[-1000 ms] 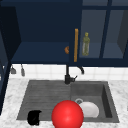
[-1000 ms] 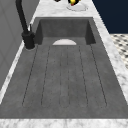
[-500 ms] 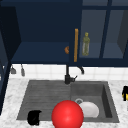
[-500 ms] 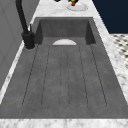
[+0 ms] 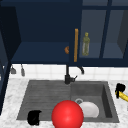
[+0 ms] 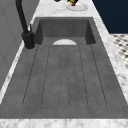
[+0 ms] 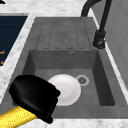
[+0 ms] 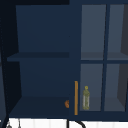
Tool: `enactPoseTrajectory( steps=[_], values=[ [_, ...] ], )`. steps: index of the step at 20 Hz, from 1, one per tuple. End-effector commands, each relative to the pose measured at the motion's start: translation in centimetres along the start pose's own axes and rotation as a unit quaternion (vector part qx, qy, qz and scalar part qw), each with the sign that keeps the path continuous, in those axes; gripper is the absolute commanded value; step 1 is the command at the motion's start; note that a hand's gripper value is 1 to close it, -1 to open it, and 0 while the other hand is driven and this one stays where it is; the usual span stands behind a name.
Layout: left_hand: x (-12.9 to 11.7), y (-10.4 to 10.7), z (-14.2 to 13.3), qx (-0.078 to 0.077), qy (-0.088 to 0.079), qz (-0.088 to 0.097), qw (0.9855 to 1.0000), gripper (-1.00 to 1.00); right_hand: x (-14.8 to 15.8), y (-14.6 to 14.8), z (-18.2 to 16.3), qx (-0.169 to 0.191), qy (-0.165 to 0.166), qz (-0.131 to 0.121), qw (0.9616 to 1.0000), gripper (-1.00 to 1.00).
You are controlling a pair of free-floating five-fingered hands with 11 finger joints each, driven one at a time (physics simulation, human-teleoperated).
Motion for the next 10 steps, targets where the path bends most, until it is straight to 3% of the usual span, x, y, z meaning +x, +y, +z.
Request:
enactPoseTrajectory(
  steps=[1, 5, 10],
  values=[
    [0.0, 0.0, 0.0, 0.000, 0.000, 0.000, 1.0000, 0.00, 2.0, 0.1, 0.6, -0.011, -0.026, 0.003, 0.9996, 1.00],
    [0.0, 0.0, 0.0, 0.000, 0.000, 0.000, 1.0000, 0.00, 4.2, 0.7, 1.4, -0.023, -0.039, 0.005, 0.9990, 1.00],
    [0.0, 0.0, 0.0, 0.000, 0.000, 0.000, 1.0000, 0.00, 7.7, 1.7, 1.8, -0.029, -0.032, -0.007, 0.9990, 1.00]
  ],
)
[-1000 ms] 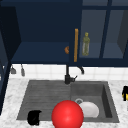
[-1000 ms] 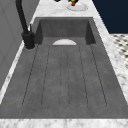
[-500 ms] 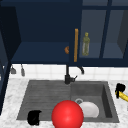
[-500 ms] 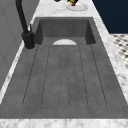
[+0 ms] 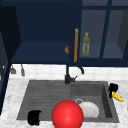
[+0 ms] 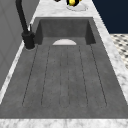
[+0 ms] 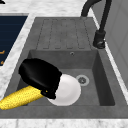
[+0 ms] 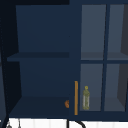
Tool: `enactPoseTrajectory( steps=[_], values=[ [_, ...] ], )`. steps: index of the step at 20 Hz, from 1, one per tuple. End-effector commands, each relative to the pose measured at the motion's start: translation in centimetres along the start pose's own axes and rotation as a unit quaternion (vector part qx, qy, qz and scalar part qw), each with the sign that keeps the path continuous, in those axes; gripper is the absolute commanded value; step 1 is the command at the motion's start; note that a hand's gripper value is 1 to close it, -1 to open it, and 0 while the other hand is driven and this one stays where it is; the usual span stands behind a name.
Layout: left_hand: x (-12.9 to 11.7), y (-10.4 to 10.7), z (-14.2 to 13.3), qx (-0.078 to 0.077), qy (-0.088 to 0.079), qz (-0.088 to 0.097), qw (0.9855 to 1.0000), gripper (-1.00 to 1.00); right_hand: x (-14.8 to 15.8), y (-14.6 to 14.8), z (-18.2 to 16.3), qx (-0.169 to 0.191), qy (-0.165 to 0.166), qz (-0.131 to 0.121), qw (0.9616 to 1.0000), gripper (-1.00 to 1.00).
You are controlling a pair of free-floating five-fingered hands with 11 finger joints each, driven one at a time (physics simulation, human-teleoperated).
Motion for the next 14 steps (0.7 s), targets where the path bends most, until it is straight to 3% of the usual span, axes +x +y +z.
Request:
enactPoseTrajectory(
  steps=[1, 14],
  values=[
    [0.0, 0.0, 0.0, 0.000, 0.000, 0.000, 1.0000, 0.00, 2.7, 0.5, 0.2, -0.020, -0.014, -0.001, 0.9997, 1.00],
    [0.0, 0.0, 0.0, 0.000, 0.000, 0.000, 1.0000, 0.00, 9.2, 3.5, 2.2, -0.019, -0.067, -0.004, 0.9976, 1.00]
  ],
)
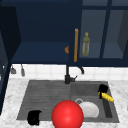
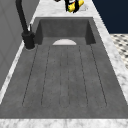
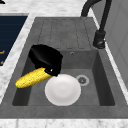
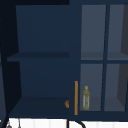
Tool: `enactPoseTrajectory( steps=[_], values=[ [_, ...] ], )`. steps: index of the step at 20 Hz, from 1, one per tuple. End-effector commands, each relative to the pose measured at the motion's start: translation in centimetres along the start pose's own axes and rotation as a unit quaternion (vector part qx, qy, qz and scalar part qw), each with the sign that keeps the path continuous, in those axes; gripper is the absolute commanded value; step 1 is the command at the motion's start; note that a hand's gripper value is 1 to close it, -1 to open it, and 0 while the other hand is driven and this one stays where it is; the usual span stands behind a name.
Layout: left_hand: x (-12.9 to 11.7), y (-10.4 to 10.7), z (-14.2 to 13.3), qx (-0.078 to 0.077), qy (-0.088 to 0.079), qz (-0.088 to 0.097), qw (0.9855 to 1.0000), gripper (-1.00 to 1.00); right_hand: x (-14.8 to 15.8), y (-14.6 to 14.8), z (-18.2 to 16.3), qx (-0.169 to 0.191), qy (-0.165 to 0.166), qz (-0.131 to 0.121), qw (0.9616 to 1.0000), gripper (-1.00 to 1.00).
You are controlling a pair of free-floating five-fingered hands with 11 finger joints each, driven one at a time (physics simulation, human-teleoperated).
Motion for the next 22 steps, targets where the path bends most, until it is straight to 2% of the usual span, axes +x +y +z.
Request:
enactPoseTrajectory(
  steps=[1, 6, 13, 20, 22],
  values=[
    [0.0, 0.0, 0.0, 0.000, 0.000, 0.000, 1.0000, 0.00, 1.8, 0.7, 0.3, -0.015, -0.036, 0.009, 0.9992, 1.00],
    [0.0, 0.0, 0.0, 0.000, 0.000, 0.000, 1.0000, 0.00, 3.9, 2.6, 0.6, -0.013, -0.060, 0.008, 0.9981, 1.00],
    [0.0, 0.0, 0.0, 0.000, 0.000, 0.000, 1.0000, 0.00, 7.1, 5.1, 1.2, -0.012, -0.074, 0.001, 0.9972, 1.00],
    [0.0, 0.0, 0.0, 0.000, 0.000, 0.000, 1.0000, 0.00, 9.9, 11.3, 1.0, -0.001, -0.089, -0.001, 0.9960, 1.00],
    [0.0, 0.0, 0.0, 0.000, 0.000, 0.000, 1.0000, 0.00, 9.9, 13.0, 1.1, -0.004, -0.109, -0.006, 0.9940, 1.00]
  ],
)
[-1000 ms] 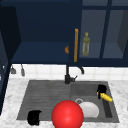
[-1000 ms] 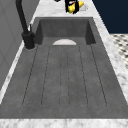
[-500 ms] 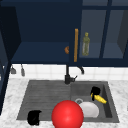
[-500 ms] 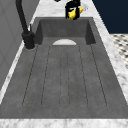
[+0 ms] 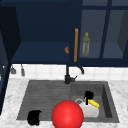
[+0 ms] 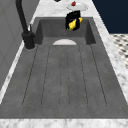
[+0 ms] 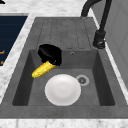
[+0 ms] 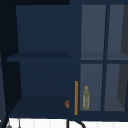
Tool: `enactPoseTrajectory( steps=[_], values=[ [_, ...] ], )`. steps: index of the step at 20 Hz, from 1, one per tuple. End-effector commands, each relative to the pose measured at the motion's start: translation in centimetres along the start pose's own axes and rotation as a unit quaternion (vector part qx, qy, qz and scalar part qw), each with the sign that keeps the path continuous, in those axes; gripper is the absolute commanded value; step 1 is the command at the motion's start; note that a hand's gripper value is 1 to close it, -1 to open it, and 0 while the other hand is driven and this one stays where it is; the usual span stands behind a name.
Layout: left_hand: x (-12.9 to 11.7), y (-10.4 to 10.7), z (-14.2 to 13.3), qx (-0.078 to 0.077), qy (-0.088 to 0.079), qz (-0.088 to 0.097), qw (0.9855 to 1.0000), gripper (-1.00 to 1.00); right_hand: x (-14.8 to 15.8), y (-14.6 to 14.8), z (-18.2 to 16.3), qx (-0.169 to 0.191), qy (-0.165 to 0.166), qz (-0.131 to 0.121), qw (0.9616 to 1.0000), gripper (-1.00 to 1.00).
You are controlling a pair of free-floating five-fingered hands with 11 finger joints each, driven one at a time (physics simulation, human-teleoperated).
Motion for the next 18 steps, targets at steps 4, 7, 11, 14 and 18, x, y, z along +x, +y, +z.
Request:
enactPoseTrajectory(
  steps=[4, 7, 11, 14, 18],
  values=[
    [0.0, 0.0, 0.0, 0.000, 0.000, 0.000, 1.0000, 0.00, 0.1, 5.1, -0.7, 0.014, -0.081, 0.036, 0.9960, 1.00],
    [0.0, 0.0, 0.0, 0.000, 0.000, 0.000, 1.0000, 0.00, -0.1, 7.0, -1.1, 0.034, -0.112, 0.036, 0.9925, 1.00],
    [0.0, 0.0, 0.0, 0.000, 0.000, 0.000, 1.0000, 0.00, -0.9, 9.9, -2.3, 0.051, -0.139, 0.028, 0.9885, 1.00],
    [0.0, 0.0, 0.0, 0.000, 0.000, 0.000, 1.0000, 0.00, -1.1, 11.8, -3.4, 0.063, -0.160, 0.028, 0.9847, 1.00],
    [0.0, 0.0, 0.0, 0.000, 0.000, 0.000, 1.0000, 0.00, -1.5, 14.5, -5.5, 0.078, -0.167, 0.034, 0.9822, 1.00]
  ],
)
